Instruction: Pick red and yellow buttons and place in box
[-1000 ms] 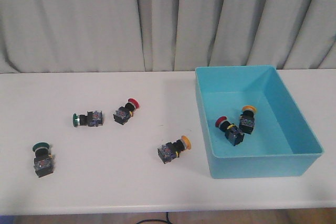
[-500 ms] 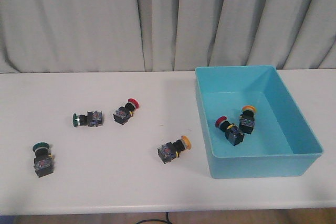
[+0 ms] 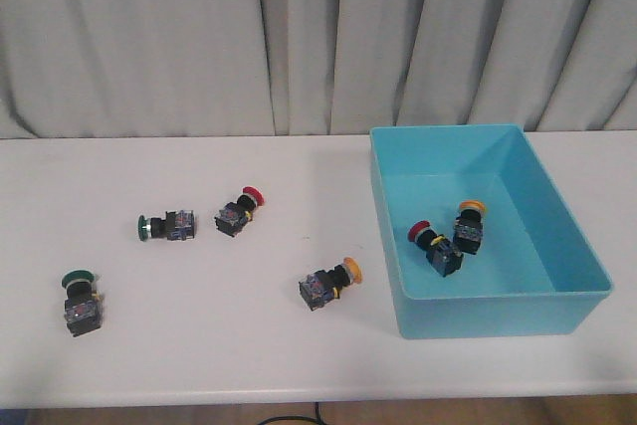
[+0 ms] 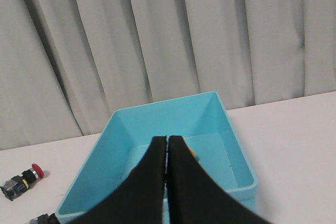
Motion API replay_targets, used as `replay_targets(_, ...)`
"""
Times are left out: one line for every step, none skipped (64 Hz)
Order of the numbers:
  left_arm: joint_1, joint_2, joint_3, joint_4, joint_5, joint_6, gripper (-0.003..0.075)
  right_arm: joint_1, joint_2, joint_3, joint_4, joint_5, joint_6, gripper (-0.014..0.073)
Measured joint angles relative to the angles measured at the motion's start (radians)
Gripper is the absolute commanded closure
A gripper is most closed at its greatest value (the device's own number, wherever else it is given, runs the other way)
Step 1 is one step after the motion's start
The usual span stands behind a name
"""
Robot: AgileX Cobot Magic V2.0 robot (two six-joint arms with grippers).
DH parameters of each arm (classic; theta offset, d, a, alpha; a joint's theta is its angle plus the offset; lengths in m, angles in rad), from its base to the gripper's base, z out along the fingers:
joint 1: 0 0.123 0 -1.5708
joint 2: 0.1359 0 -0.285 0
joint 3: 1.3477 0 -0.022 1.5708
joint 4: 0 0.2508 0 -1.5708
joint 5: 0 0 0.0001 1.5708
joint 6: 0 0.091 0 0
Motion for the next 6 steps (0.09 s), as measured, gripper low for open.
replay_targets(0.000, 0.000, 0.000, 0.000, 0.000, 0.000, 0.0727, 0.000, 0.000, 0.000, 0.000, 0.000, 0.000, 0.0598)
replay_targets(0.000, 0.000, 0.000, 0.000, 0.000, 0.000, 0.0727, 0.000, 0.000, 0.000, 0.000, 0.000, 0.000, 0.0598)
replay_targets(0.000, 0.000, 0.000, 0.000, 0.000, 0.000, 0.0727, 0.000, 0.000, 0.000, 0.000, 0.000, 0.000, 0.0598)
replay_targets(0.000, 0.000, 0.000, 0.000, 0.000, 0.000, 0.0727, 0.000, 0.000, 0.000, 0.000, 0.000, 0.000, 0.0598)
replay_targets(0.000, 0.000, 0.000, 0.000, 0.000, 0.000, 0.0727, 0.000, 0.000, 0.000, 0.000, 0.000, 0.000, 0.0598)
replay_targets(0.000, 0.000, 0.000, 0.000, 0.000, 0.000, 0.0727, 0.000, 0.000, 0.000, 0.000, 0.000, 0.000, 0.0598)
